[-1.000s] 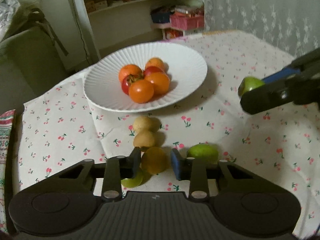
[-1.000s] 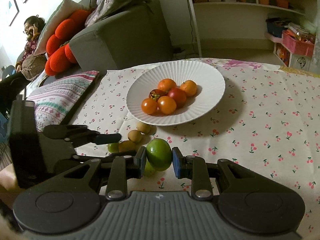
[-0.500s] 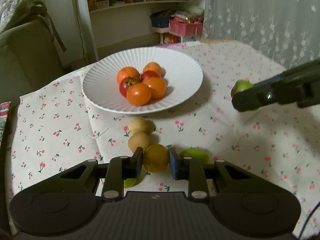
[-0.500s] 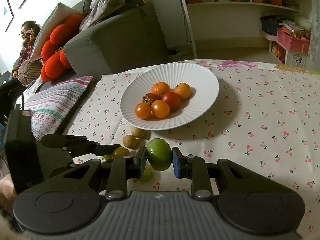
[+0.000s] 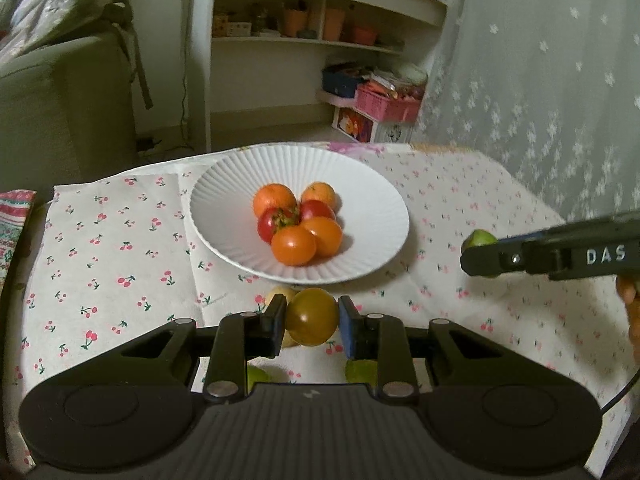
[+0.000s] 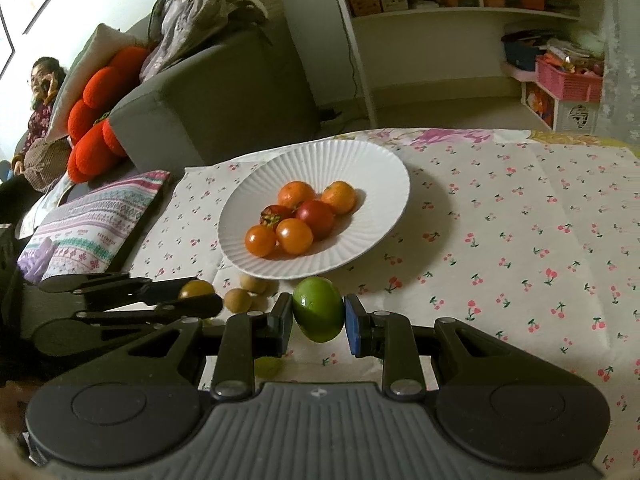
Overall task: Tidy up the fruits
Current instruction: 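Carry the yellow-brown tomato in the left tool onto the plate while the right tool places its green tomato, then move the left tool back to a brown tomato while the right tool approaches another green tomato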
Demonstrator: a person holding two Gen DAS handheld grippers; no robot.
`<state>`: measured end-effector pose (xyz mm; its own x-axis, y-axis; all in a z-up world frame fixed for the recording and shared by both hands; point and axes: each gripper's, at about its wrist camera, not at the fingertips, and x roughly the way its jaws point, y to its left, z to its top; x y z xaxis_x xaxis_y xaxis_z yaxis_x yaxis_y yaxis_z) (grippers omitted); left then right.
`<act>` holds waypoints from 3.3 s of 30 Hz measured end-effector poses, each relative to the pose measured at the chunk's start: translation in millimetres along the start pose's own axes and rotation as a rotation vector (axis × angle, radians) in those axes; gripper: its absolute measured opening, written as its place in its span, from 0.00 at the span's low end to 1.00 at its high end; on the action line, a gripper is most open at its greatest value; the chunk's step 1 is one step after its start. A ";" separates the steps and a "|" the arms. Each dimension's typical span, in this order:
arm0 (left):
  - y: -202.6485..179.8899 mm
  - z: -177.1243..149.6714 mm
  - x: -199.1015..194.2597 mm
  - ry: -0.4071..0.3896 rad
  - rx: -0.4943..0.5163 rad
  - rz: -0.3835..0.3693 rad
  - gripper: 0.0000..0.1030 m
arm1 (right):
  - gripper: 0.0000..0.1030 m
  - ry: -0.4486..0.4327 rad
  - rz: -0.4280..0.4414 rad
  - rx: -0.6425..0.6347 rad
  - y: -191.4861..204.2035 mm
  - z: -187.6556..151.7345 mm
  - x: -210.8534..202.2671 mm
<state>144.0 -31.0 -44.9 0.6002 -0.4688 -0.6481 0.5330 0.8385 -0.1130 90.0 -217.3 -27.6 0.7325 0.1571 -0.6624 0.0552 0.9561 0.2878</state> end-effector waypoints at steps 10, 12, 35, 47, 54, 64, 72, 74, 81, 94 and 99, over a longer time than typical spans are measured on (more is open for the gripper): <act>13.5 12.3 -1.2 -0.027 -0.093 0.013 0.09 | 0.24 -0.034 0.022 0.076 -19.5 16.7 9.0; 16.0 15.1 0.8 -0.025 -0.109 0.016 0.09 | 0.24 -0.039 0.015 0.079 -21.9 20.1 13.6; 38.5 39.8 44.6 -0.008 -0.224 0.044 0.09 | 0.24 -0.040 -0.005 -0.001 -21.3 32.3 57.7; 45.8 41.1 43.0 -0.024 -0.250 0.038 0.15 | 0.27 -0.036 -0.011 -0.029 -15.7 33.3 63.7; 56.6 44.5 26.1 -0.050 -0.312 0.031 0.24 | 0.27 -0.073 0.001 0.035 -24.1 39.1 47.5; 52.6 41.8 7.4 -0.049 -0.340 0.087 0.41 | 0.39 -0.074 0.026 0.052 -22.9 35.2 34.8; 44.3 33.0 -9.6 -0.020 -0.305 0.160 0.61 | 0.54 -0.084 0.055 0.047 -14.6 32.5 25.0; 43.4 28.6 -15.0 -0.010 -0.303 0.181 0.73 | 0.56 -0.082 0.057 0.040 -12.4 31.2 24.0; 52.8 16.1 -31.9 0.005 -0.344 0.232 0.86 | 0.66 -0.057 0.065 0.031 -6.1 25.5 20.1; 48.9 -2.6 -52.1 0.045 -0.350 0.268 0.88 | 0.87 -0.013 0.058 -0.021 14.0 7.5 9.2; 45.8 -9.6 -59.9 0.046 -0.342 0.282 0.88 | 0.92 -0.013 0.053 -0.066 24.3 1.6 7.6</act>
<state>126.7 38.2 -18.4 0.6627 -0.2021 -0.7211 0.1197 0.9791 -0.1644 98.1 -193.3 -24.5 0.7423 0.2050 -0.6380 -0.0283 0.9608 0.2758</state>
